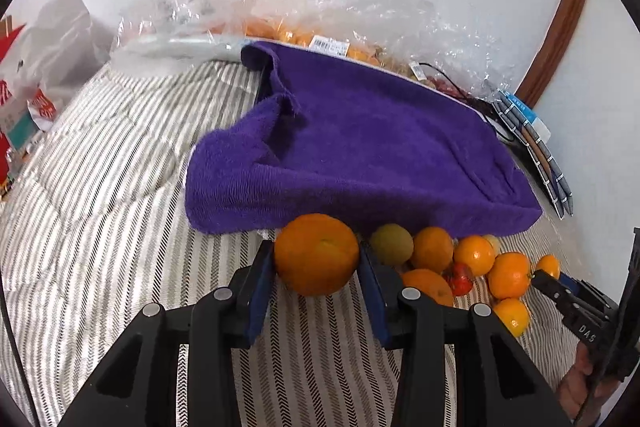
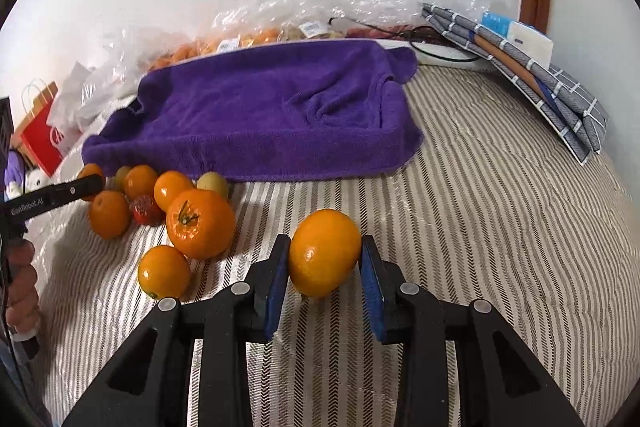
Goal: Organize fruits
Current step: 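Lift both held oranges onto the purple towel and open both tools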
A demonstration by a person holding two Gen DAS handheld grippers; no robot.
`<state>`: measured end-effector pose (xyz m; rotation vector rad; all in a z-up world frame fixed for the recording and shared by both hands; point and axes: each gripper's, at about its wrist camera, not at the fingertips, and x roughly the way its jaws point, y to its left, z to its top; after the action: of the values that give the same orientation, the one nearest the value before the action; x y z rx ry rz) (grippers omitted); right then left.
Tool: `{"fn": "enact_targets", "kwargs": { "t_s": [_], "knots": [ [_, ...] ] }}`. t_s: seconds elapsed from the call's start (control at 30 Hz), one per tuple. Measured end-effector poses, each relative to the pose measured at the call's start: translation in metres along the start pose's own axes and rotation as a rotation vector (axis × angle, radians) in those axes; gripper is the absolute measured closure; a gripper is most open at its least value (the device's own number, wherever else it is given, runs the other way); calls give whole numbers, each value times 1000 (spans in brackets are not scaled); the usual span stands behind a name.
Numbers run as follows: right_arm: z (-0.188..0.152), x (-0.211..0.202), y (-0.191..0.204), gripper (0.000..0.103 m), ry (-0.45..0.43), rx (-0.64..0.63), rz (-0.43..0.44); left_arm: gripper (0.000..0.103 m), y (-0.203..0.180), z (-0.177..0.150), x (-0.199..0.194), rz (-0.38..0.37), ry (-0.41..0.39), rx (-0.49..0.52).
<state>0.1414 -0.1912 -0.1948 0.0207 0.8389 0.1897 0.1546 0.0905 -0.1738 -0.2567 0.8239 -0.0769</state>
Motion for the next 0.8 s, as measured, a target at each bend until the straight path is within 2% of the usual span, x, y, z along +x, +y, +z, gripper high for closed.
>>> {"fn": "enact_targets", "kwargs": {
  "t_s": [0.13,0.2,0.4,0.47,0.6,0.8],
  "knots": [
    [0,-2,-8,68,7,43,42,64,-1,2,-11,-42,-33,0],
    [0,-3,-12,68,15,68,52,64,-1,2,-14,-39,-40,-6],
    [8,-19,-16,69,17,91,18,64,-6,7,-41,-44,-51,-4],
    [17,-29,-15,69,-4,82,8,64,-9,11,-52,-34,-59,3],
    [39,-40,-13,69,-31,83,18,64,-10,30,-71,-62,-69,-14],
    [84,-55,-5,69,-104,65,7,64,-12,69,-87,-8,-132,9]
  ]
}}
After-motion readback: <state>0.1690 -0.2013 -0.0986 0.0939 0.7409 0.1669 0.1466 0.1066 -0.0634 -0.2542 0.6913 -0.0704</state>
